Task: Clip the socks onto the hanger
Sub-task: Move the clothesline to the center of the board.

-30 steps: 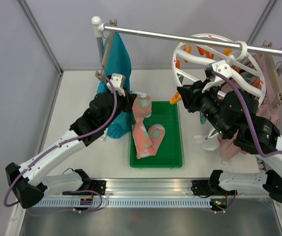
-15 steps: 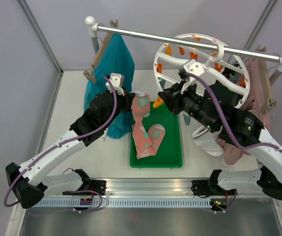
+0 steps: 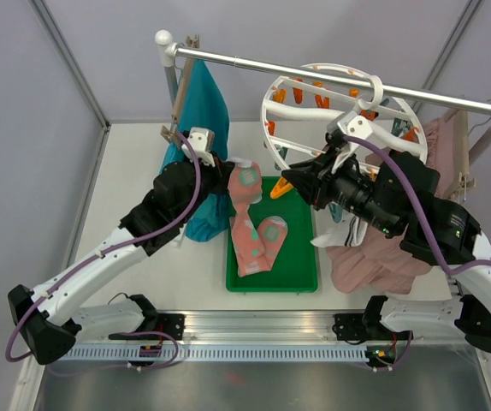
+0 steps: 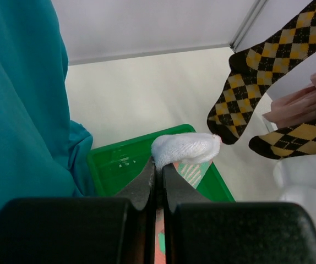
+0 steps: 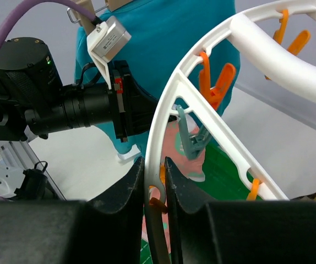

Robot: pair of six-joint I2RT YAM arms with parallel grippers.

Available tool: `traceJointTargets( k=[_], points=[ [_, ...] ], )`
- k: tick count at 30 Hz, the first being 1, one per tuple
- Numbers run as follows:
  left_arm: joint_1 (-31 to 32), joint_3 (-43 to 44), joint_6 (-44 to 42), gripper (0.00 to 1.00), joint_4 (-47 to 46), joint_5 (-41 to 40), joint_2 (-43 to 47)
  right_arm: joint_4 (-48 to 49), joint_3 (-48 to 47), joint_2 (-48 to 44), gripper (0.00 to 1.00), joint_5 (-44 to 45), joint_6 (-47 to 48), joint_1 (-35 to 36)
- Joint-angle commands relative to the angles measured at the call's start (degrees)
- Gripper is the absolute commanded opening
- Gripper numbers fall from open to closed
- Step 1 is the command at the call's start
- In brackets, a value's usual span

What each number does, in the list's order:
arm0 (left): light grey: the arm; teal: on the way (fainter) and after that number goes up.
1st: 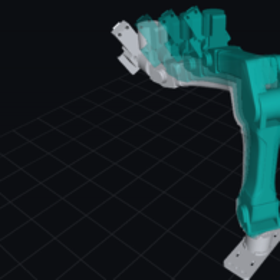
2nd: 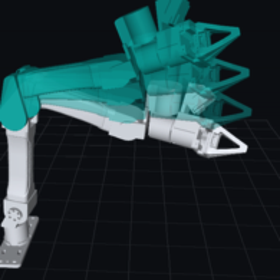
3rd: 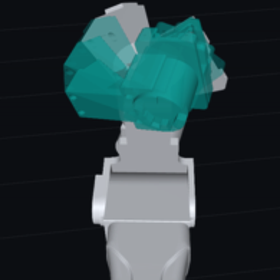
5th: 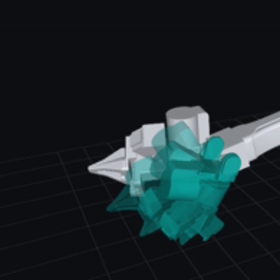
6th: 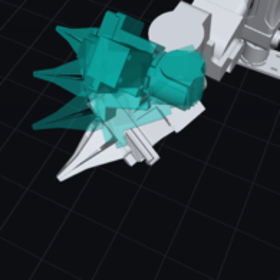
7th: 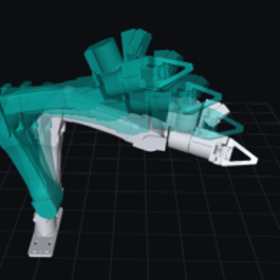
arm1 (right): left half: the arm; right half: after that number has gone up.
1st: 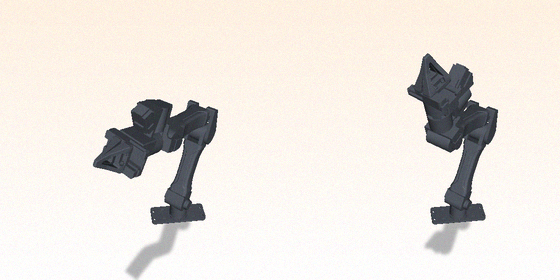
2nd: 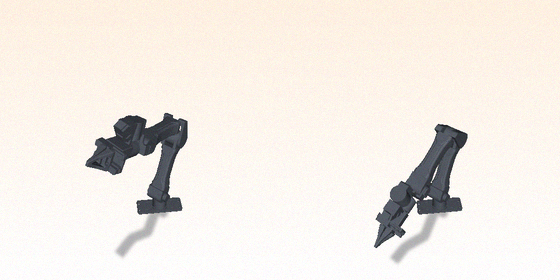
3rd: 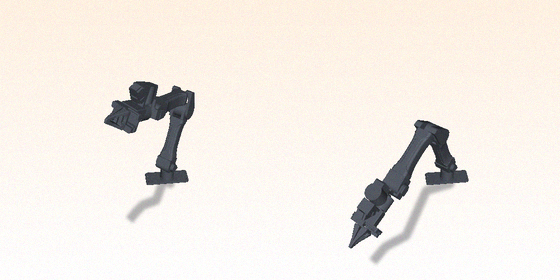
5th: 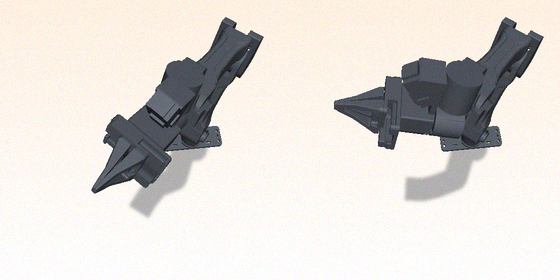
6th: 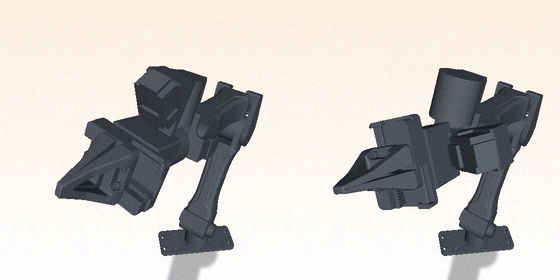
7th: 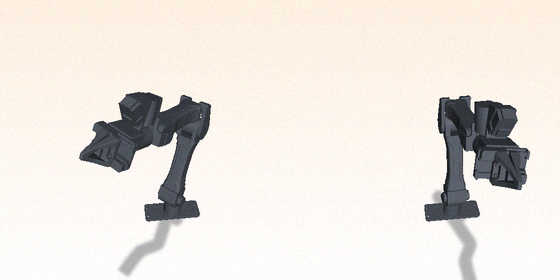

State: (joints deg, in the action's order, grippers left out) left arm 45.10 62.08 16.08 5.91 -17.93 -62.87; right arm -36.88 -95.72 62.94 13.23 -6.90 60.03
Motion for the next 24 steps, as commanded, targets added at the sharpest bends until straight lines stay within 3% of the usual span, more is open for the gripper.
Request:
traceJointTargets(
  k=[1,4,5,10,20,24],
  points=[
    [0.1,-0.5,2.9,0.02,-1.8,0.7,2.0,-2.7,0.6,-2.3,0.27,4.8,-2.4,0.2],
    [0.1,-1.0,3.3,0.02,-2.1,1.3,2.5,-2.8,0.7,-3.6,0.38,6.8,-3.7,0.3],
    [0.1,-1.3,3.3,0.02,-2.1,1.5,2.8,-2.5,1.0,-4.3,0.46,6.9,-4.1,0.3],
    [0.1,-2.0,3.5,0.02,-3.2,3.3,2.9,1.1,3.2,-6.8,0.58,6.3,-5.0,0.2],
    [0.1,-2.8,3.9,0.02,-4.6,5.7,3.5,6.5,6.9,-15.1,0.60,-9.1,-9.9,0.3],
    [0.1,-2.7,3.9,0.02,-5.0,7.3,3.1,6.2,12.0,-19.8,0.60,-10.5,-12.1,0.2]
  ],
)
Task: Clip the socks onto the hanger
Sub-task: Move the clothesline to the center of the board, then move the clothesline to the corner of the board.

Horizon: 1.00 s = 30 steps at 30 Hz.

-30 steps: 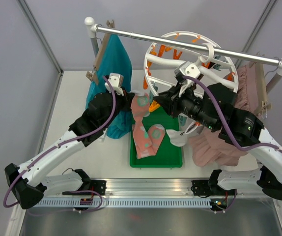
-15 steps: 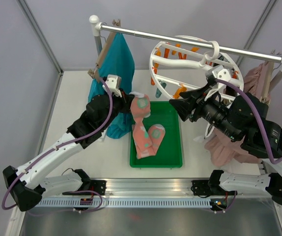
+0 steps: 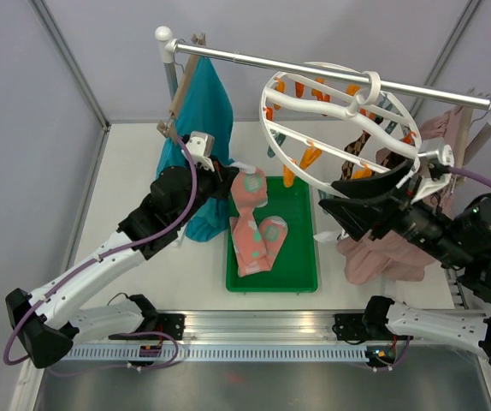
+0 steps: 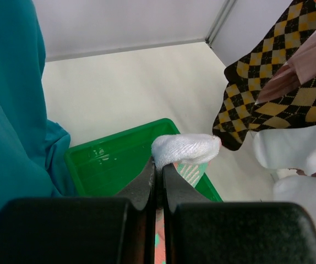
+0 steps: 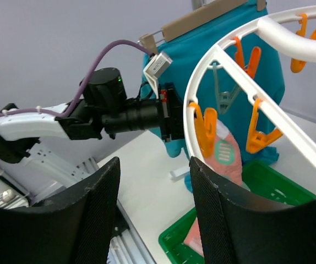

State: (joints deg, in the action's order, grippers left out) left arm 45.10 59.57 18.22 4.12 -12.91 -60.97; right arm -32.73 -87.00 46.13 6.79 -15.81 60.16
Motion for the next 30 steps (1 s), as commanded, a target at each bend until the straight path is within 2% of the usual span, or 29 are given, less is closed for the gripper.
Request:
traceJointTargets(
  k=[1,9,14,23,30],
  points=[
    [0.1,-0.2,1.7,0.02,-3.3,2.4,1.2,2.0,4.4,-5.1,0.60,-4.0,-3.6,0.1],
    [0.1,-0.6,1.5,0.02,-3.2,3.0,1.5,-0.5,14.2,-10.4,0.56,0.9,-6.7,0.1],
    [0.1,-0.6,1.4,0.02,-3.4,3.1,1.5,0.0,17.0,-11.2,0.53,8.7,-6.9,0.0],
    [0.1,-0.3,0.9,0.02,-3.4,4.5,1.1,6.4,21.4,-13.9,0.52,14.6,-2.0,0.0],
    [0.1,0.1,0.2,0.02,-3.7,6.0,0.2,12.4,23.7,-14.1,0.54,13.7,3.7,0.1]
  ],
)
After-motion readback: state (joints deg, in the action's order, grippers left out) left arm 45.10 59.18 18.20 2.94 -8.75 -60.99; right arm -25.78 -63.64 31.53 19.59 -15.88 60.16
